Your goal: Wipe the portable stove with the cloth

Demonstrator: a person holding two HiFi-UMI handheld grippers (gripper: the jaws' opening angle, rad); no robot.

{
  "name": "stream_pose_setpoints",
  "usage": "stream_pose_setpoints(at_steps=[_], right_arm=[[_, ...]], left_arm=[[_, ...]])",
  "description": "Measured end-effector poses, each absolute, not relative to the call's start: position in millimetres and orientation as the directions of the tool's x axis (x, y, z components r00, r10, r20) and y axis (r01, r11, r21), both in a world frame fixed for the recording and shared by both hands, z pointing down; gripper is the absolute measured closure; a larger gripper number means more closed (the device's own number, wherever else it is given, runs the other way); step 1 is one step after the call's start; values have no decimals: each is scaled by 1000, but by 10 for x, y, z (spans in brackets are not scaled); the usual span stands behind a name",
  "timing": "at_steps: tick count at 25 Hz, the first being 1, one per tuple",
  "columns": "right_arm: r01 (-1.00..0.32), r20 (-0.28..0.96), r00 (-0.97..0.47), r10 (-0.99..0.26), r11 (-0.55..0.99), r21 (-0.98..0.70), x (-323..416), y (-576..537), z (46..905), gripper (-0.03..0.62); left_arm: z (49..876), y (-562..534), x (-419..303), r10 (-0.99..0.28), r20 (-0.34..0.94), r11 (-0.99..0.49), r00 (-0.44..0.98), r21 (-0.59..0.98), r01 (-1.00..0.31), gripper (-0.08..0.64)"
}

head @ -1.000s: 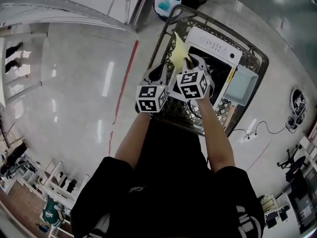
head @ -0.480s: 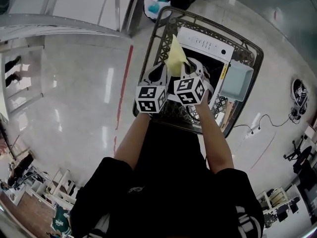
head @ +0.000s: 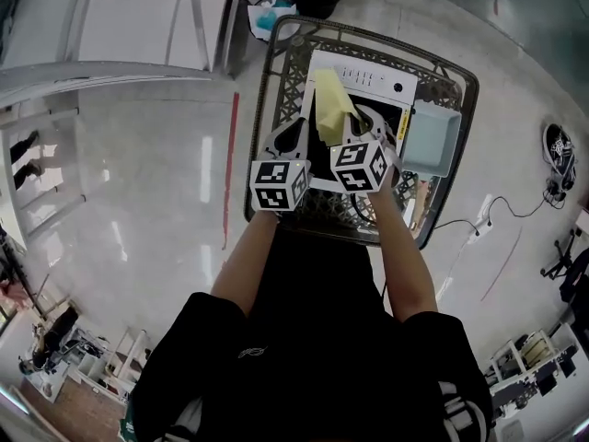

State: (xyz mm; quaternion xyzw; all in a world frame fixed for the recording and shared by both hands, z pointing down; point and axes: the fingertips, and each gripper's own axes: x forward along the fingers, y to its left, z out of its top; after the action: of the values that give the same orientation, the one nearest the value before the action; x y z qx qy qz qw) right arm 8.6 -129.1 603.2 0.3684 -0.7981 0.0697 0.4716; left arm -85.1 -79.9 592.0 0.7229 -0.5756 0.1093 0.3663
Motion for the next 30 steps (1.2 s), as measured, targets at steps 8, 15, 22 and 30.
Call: stream_pose_setpoints(at_steps=[8, 15, 22, 30], right_arm=[[-690, 812, -202, -548, 667, 279, 529, -1358, 6053, 571], [-728, 811, -149, -566, 618, 297, 774, -1323, 6047, 571], [-764, 804, -104, -585, 565, 311, 1052, -1254, 6017, 571], [-810, 812, -59, -581, 503, 301, 1403, -1215, 6072, 571]], left_arm=[[5906, -891, -627, -735, 570, -140, 366, 401, -905, 545], [5908, -913, -482, -719, 566, -182, 403, 406, -895, 543], [5873, -938, -242, -701, 554, -237, 449, 413, -880, 543], [5858, -941, -28, -680, 550, -282, 485, 414, -866, 544]])
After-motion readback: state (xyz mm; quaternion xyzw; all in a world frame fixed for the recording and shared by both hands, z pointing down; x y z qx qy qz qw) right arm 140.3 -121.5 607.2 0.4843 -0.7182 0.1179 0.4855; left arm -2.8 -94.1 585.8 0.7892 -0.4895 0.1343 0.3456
